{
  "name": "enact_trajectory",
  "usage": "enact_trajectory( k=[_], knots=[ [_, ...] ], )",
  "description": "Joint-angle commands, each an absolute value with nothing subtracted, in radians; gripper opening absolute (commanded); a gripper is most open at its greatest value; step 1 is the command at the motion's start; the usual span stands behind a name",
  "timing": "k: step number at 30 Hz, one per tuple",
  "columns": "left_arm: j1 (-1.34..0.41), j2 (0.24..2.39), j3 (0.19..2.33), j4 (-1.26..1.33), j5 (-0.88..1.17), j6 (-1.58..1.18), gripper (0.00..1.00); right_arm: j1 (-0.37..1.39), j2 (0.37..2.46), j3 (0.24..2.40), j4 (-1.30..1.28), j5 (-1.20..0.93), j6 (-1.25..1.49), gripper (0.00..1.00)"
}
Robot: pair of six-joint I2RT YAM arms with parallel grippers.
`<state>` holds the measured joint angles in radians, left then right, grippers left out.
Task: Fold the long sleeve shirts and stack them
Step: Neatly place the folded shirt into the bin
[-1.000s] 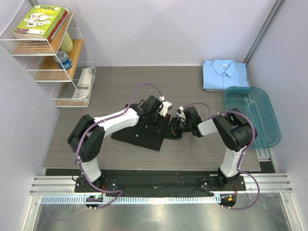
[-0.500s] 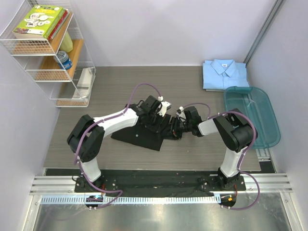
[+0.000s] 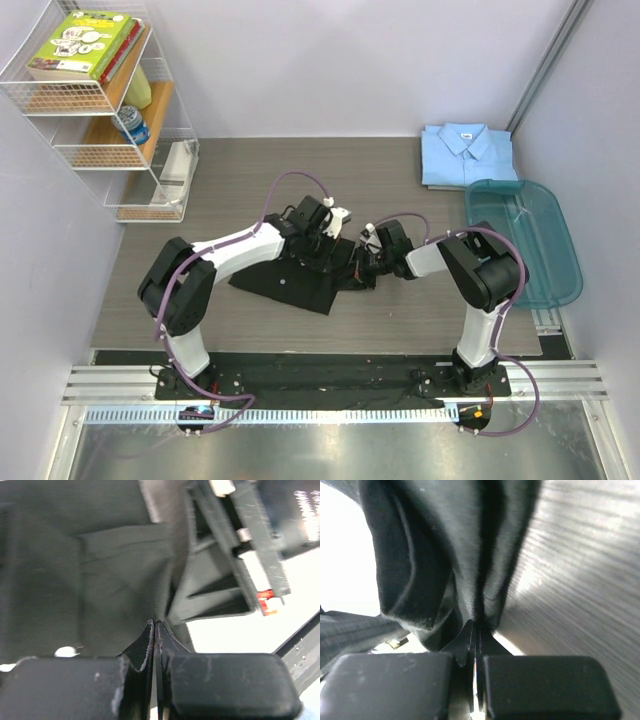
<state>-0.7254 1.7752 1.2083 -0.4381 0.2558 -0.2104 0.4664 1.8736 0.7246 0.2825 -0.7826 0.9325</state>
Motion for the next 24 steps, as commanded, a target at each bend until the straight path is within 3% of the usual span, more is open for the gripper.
enact_trajectory(
  k=[1, 6, 8, 9, 12, 15, 19, 24],
  knots=[
    [-0.69, 1.736, 1.215, -0.414, 0.265, -0.221, 0.0, 0.448, 1.815, 0.785, 0.068, -0.805, 0.779, 0.01],
    [-0.687, 1.743, 1.212, -0.41, 0.278, -0.222, 0.03, 0.445, 1.844, 0.894, -0.159, -0.815, 0.637, 0.01],
    [-0.687, 1.743, 1.233, -0.445, 0.313, -0.206, 0.2, 0.445, 1.864, 0.905, -0.166, -0.815, 0.627, 0.01],
    [-0.683, 1.715, 1.235, -0.465, 0.333, -0.187, 0.35, 0.445, 1.871, 0.91, -0.169, -0.815, 0.626, 0.01],
    [-0.588, 1.613, 1.203, -0.54, 0.38, -0.152, 0.48, 0.442, 1.884, 0.928, -0.178, -0.822, 0.6, 0.01],
    [-0.393, 1.536, 1.163, -0.675, 0.51, -0.051, 0.51, 0.434, 1.888, 0.949, -0.218, -0.822, 0.546, 0.01],
    [-0.201, 1.494, 1.114, -0.819, 0.523, 0.124, 0.52, 0.422, 1.904, 0.966, -0.277, -0.842, 0.491, 0.01],
    [-0.02, 1.555, 1.106, -0.903, 0.525, 0.207, 0.45, 0.402, 1.914, 0.999, -0.33, -0.851, 0.433, 0.01]
  ],
)
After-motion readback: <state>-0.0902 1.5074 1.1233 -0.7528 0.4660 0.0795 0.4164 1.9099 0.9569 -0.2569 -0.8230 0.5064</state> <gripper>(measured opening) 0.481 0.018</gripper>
